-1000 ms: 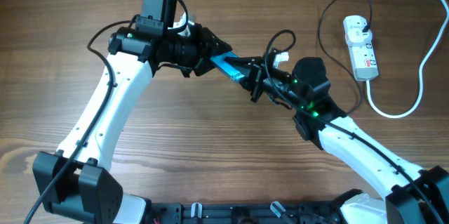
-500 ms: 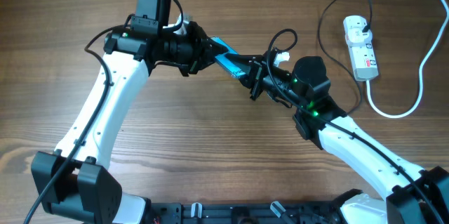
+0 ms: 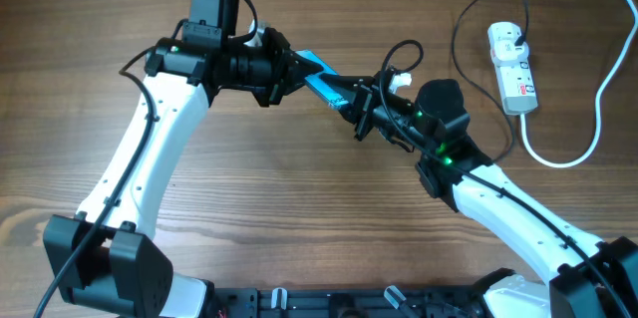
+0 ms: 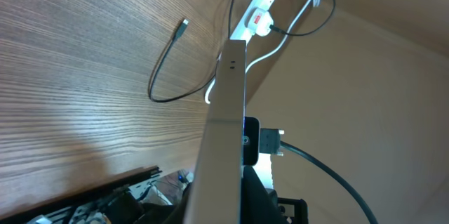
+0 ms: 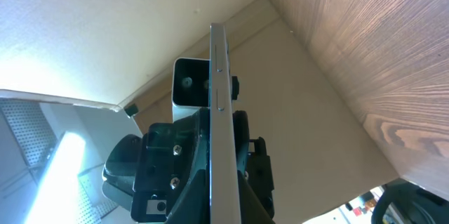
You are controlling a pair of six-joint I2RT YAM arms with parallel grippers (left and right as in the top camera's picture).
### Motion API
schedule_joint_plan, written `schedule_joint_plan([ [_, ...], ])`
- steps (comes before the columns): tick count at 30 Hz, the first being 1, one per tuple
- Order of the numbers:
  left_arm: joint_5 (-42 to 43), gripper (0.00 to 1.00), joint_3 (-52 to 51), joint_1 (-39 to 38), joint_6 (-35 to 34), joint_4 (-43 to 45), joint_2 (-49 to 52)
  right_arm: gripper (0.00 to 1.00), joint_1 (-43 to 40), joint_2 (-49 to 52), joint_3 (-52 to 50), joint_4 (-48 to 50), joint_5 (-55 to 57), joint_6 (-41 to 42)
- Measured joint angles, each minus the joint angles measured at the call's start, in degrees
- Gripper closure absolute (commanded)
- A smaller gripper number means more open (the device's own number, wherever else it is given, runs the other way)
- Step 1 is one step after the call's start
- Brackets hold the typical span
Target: Plug charger to phone and switch on socket
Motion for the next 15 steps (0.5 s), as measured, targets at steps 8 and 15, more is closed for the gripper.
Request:
schedule_joint_plan([
  [8, -2.45, 0.96, -0.04, 5.97, 4.11, 0.70, 0.00, 0.62, 0.20, 0.00, 0.22, -5.22, -1.36, -1.42],
  [15, -3.69, 0.96, -0.26, 10.43, 12.57, -0.26, 0.02, 0.58, 0.20, 0.00, 0.44, -15.23, -1.38, -17.14],
])
